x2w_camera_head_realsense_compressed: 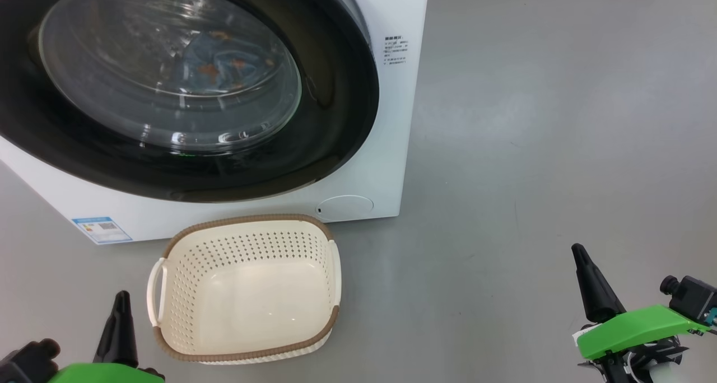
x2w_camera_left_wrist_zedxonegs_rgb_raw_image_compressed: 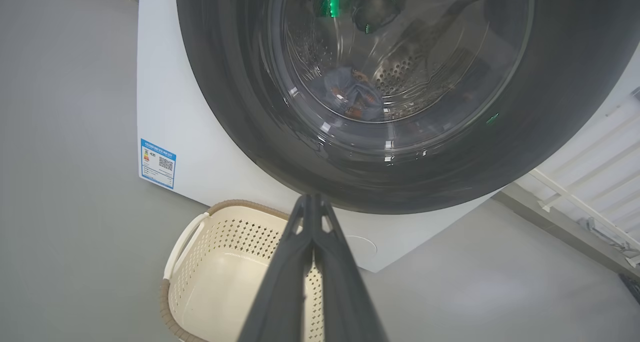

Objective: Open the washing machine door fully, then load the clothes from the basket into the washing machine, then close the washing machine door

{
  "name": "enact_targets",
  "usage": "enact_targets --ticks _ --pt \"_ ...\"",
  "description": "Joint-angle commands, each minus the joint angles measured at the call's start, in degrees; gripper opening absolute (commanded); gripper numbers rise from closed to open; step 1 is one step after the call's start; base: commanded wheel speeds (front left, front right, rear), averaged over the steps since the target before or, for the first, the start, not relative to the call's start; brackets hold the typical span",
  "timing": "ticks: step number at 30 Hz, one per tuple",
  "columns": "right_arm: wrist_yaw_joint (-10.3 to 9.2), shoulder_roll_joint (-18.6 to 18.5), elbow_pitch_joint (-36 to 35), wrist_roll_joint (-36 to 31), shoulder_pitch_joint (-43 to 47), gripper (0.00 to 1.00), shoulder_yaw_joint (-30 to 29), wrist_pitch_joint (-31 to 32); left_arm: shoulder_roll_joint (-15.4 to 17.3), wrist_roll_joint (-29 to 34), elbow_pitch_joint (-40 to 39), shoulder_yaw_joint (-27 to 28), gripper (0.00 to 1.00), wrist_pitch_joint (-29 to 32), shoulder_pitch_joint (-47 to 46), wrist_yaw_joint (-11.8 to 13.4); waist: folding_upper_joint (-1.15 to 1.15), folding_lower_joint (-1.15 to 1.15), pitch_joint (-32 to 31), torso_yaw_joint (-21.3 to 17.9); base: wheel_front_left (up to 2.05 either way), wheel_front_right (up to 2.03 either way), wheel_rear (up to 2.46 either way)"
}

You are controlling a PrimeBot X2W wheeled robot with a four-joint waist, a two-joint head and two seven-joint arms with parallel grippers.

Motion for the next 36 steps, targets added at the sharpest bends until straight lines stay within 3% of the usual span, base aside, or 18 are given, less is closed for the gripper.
enact_targets --ticks 1,36 --pt "0.03 -0.40 -1.73 1.53 -0.62 0.00 -0.51 0.34 0.73 -1.95 -1.02 0.95 0.00 0.42 -1.37 -0.08 0.00 -0.01 -0.13 0.04 0.00 0.00 0.00" --pt "0.05 2.75 -3.00 17.60 0.41 0.00 -4.00 5.96 -0.48 -21.74 -0.32 1.64 0.00 6.16 -2.43 -0.11 0.00 -0.01 -2.50 0.67 0.00 0.00 0.00"
